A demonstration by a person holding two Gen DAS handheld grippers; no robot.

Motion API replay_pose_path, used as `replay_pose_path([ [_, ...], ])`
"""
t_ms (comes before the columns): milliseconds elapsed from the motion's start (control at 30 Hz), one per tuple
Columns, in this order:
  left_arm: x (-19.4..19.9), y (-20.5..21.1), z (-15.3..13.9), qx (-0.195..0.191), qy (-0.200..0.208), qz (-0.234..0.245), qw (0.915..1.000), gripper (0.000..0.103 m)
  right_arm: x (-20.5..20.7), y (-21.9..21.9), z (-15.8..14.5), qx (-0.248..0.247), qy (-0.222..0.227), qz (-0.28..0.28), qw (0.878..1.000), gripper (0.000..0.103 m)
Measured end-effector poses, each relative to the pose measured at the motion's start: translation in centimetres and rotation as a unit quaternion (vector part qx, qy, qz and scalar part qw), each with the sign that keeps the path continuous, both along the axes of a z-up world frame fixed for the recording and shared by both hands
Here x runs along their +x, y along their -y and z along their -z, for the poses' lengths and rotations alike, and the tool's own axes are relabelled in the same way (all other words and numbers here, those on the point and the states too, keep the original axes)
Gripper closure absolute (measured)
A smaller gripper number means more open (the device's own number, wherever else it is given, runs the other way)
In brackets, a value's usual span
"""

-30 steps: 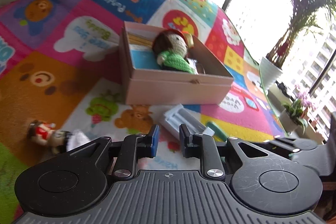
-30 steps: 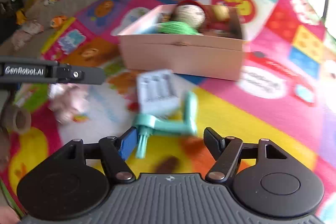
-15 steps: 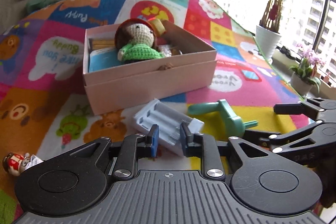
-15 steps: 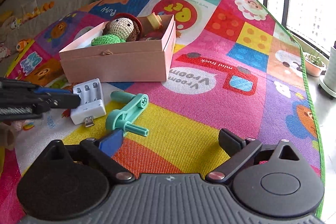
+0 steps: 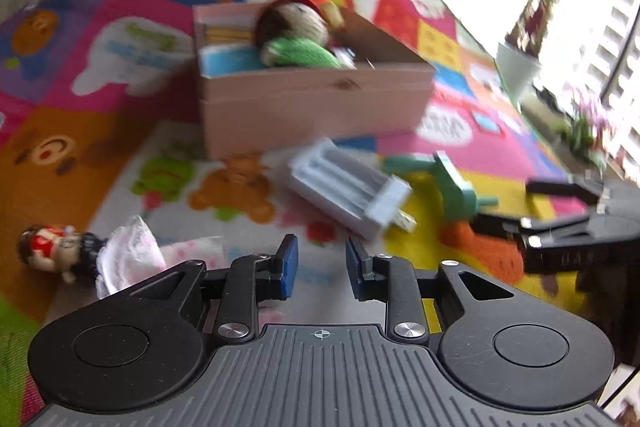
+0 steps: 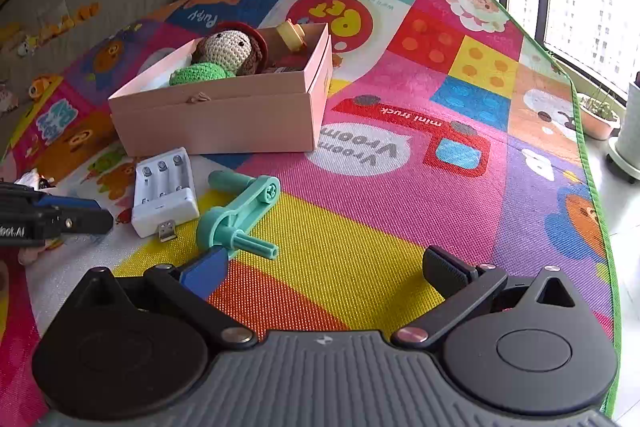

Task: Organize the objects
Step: 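Grasp the grey battery charger on the mat with the left gripper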

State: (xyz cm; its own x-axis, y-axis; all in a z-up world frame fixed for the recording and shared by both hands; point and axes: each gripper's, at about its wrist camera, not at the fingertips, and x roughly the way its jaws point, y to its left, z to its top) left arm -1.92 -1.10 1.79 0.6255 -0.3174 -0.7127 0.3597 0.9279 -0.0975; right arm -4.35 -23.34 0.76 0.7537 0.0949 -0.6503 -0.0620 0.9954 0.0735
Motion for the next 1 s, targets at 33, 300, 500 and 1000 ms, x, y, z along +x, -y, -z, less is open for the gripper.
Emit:
replay_pose_path([
  [33, -0.3, 0.6, 0.1, 0.016, 0.010, 0.007, 0.9998, 0.067, 0.0, 0.0, 0.0, -0.002, 0.000, 0.000, 1.000, 0.000],
  [300, -1.1, 3.4, 0.8, 0.035, 0.018, 0.039, 0.9985, 0.014, 0.1, 0.0, 0.0, -0.004, -0.002, -0.002, 1.000, 0.000],
  [500, 0.9, 0.6, -0.8, -0.091, -0.029, -0.029, 0.9951, 0.024, -0.1, 0.4, 0.0, 0.013, 0.003, -0.001, 1.000, 0.000],
  [1000, 5.4, 5.5, 0.2, 0.016, 0.003, -0.039, 0.9991, 0.033, -0.2, 0.4, -0.1, 0.014, 0.005, 0.000, 1.000, 0.000],
])
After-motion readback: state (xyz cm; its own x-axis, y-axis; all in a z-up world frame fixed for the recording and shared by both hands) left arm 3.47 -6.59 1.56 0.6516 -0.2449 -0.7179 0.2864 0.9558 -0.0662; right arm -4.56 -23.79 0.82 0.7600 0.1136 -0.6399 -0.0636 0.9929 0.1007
